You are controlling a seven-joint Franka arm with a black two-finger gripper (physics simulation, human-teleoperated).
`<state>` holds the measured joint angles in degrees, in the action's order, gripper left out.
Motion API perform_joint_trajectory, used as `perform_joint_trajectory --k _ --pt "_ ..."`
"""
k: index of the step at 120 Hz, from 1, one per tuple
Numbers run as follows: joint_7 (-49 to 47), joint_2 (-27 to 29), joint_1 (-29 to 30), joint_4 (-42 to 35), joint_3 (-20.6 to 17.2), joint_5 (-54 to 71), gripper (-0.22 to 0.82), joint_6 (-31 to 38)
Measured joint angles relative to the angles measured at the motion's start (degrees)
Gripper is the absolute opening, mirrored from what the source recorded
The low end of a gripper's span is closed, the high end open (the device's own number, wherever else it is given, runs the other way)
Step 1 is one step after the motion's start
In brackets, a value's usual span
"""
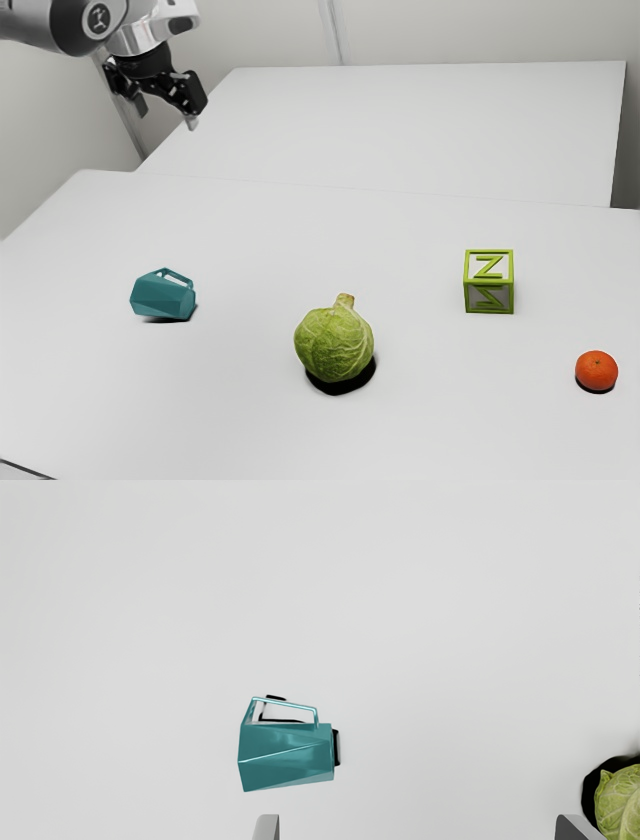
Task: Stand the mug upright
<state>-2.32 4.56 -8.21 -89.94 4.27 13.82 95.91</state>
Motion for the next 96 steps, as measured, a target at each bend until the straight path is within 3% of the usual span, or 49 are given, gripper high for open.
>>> perform_joint_trajectory --k 27,52,96 --pt "0.55 -1.47 0.84 -0.48 0.1 0.06 0.6 1.05" --pt "1.09 -5.85 6.82 -1.82 0.24 -9.77 0.6 0.92" --pt "2.84 -13.4 25.82 -1.98 0.48 -21.89 0.6 -3.41"
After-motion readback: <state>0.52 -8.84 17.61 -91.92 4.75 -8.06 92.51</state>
